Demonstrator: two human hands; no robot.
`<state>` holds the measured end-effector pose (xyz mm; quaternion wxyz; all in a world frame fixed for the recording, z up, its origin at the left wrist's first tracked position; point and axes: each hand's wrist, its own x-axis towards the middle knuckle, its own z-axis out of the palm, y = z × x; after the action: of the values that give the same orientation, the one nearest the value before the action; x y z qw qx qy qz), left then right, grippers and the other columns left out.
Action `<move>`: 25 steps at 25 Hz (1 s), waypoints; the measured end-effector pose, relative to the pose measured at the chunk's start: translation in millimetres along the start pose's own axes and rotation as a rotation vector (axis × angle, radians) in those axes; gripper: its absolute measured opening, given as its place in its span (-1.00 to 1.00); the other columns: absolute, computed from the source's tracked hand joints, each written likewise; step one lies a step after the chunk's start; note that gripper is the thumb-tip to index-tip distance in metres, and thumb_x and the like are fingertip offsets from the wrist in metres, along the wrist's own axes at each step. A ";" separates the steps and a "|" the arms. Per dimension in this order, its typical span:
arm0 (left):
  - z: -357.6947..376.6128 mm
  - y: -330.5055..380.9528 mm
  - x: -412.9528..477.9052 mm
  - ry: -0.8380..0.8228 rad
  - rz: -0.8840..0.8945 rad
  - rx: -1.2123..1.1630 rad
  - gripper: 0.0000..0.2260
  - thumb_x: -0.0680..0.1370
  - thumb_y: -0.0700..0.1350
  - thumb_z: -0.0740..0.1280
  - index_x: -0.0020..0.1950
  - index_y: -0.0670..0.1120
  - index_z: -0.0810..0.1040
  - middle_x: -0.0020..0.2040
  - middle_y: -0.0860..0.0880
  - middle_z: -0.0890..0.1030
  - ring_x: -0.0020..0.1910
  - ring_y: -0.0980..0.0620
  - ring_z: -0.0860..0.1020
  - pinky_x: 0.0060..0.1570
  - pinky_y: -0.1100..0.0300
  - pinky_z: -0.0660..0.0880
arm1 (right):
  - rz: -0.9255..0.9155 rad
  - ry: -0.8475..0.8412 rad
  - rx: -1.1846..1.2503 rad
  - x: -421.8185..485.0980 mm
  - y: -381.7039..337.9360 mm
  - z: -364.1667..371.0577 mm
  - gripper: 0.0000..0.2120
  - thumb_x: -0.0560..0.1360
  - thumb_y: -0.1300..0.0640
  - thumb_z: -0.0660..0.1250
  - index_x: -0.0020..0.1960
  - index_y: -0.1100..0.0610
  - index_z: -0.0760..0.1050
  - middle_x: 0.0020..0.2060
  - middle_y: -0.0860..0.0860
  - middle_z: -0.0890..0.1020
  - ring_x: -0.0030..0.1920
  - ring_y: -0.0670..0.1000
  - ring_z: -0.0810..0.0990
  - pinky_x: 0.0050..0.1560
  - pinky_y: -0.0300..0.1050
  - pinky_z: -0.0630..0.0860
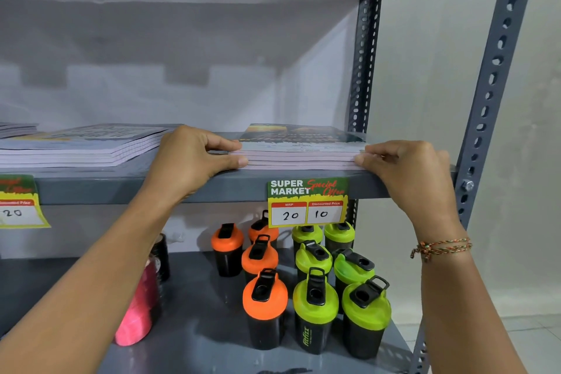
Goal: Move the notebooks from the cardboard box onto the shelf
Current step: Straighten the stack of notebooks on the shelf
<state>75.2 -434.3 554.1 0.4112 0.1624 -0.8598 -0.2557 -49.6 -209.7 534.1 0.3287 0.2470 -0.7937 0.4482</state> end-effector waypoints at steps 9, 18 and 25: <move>1.7 -0.2 -1.0 0.000 0.006 0.017 -0.69 0.37 -0.08 0.51 0.10 -0.06 0.66 0.11 -0.02 0.68 0.05 0.19 0.49 0.08 0.33 0.31 | -0.006 -0.069 0.000 9.7 3.9 -4.7 -0.73 0.34 0.11 0.51 0.01 0.17 0.66 -0.08 0.13 0.73 -0.14 -0.06 0.57 -0.21 -0.29 0.42; 4.5 -3.2 2.8 -0.024 0.011 -0.063 -0.75 0.40 -0.09 0.48 0.05 -0.13 0.68 0.07 0.00 0.70 -0.29 0.44 0.46 -0.27 0.69 0.36 | 0.011 -0.059 0.030 14.2 12.0 -5.7 -0.78 0.41 0.10 0.45 0.00 0.18 0.66 -0.04 0.09 0.73 -0.12 -0.13 0.54 -0.21 -0.58 0.30; 4.4 -2.3 1.7 0.010 0.044 -0.021 -0.75 0.40 -0.11 0.48 0.04 -0.15 0.68 0.06 -0.03 0.70 -0.32 0.44 0.45 -0.31 0.80 0.27 | 0.012 -0.031 0.018 12.7 11.1 -5.1 -0.78 0.40 0.09 0.46 -0.01 0.18 0.67 -0.06 0.10 0.73 -0.07 -0.05 0.60 -0.16 -0.33 0.42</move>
<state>70.9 -435.6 551.5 0.4226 0.1405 -0.8583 -0.2550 -64.1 -201.2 539.4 0.3113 0.2520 -0.7962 0.4534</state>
